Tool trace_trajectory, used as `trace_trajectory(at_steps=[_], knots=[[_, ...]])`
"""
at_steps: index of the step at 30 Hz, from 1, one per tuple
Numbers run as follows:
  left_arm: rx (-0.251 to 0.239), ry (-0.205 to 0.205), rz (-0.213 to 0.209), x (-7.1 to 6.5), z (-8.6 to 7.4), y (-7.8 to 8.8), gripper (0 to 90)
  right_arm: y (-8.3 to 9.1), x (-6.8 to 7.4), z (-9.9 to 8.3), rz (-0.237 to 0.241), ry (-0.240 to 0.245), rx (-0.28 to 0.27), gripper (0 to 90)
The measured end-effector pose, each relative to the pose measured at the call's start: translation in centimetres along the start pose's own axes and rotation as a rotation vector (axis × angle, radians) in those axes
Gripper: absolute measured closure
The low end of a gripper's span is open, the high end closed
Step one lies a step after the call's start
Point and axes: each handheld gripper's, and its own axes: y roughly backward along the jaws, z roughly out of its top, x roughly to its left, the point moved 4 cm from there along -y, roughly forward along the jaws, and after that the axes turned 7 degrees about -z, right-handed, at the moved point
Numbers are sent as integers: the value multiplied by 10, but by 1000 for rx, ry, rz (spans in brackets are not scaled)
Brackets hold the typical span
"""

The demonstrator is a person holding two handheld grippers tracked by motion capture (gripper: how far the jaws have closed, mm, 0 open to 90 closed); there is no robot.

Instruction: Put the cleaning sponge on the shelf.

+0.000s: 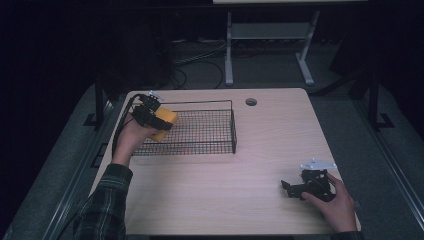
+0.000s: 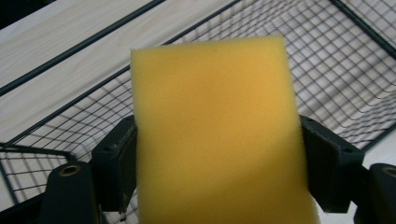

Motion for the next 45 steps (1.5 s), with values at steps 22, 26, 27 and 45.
trace_trajectory(at_steps=[22, 26, 27, 45], knots=[[4, 80, 48, 40, -12, -14, 231, 0, 0, 0, 0, 1, 0, 0], [24, 85, 53, 44, -16, -21, 231, 0, 0, 0, 0, 1, 0, 0], [20, 95, 51, 46, -18, -24, 231, 0, 0, 0, 0, 1, 0, 0], [83, 127, 44, 51, -35, -52, 230, 0, 0, 0, 0, 1, 0, 0]])
